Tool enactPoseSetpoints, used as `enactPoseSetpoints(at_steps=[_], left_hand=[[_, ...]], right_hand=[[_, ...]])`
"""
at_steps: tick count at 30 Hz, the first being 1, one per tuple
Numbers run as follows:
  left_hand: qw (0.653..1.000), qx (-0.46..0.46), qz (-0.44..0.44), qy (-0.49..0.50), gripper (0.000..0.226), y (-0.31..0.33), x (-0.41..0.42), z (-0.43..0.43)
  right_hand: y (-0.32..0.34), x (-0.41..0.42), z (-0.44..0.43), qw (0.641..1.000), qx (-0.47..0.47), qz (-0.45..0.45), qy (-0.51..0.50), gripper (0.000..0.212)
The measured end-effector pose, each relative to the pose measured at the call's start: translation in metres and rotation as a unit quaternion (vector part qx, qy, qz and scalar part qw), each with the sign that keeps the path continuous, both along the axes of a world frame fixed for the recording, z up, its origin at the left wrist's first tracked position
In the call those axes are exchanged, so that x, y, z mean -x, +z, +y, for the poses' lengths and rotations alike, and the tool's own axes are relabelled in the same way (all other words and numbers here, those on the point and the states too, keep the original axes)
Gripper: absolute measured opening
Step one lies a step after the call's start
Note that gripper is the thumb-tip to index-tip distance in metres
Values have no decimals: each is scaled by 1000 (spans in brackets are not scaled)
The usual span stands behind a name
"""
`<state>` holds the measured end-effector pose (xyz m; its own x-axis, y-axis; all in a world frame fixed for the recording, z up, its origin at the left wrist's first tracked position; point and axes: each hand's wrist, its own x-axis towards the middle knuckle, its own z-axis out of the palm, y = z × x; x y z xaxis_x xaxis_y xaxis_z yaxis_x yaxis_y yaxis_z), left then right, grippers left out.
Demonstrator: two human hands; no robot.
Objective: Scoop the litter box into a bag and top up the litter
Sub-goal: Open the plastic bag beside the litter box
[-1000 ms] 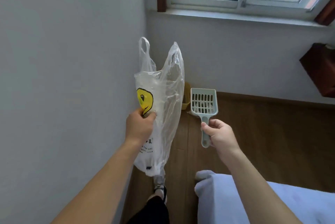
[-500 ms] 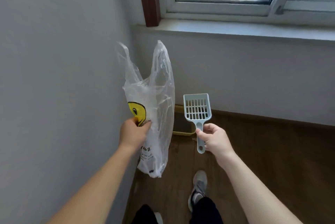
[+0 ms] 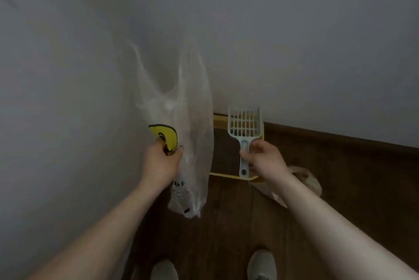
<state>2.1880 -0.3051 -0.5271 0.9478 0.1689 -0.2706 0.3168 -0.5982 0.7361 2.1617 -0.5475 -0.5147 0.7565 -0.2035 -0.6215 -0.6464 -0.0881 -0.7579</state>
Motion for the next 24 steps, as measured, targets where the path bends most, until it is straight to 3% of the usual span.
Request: enactPoseSetpoints(at_steps=[5, 11, 17, 24], left_hand=[[995, -50, -41, -72, 37, -158, -57, -9], [992, -31, -89, -83, 19, -273, -101, -28], [987, -50, -102, -113, 29, -327, -116, -31], [985, -55, -109, -119, 25, -341, -111, -21]], right_hand=[[-172, -58, -4, 1000, 19, 3, -5, 7], [-301, -100, -11, 999, 38, 11, 14, 12], [-369, -123, -6, 996, 33, 82, 14, 8], [-400, -115, -7, 986, 32, 165, -18, 24]])
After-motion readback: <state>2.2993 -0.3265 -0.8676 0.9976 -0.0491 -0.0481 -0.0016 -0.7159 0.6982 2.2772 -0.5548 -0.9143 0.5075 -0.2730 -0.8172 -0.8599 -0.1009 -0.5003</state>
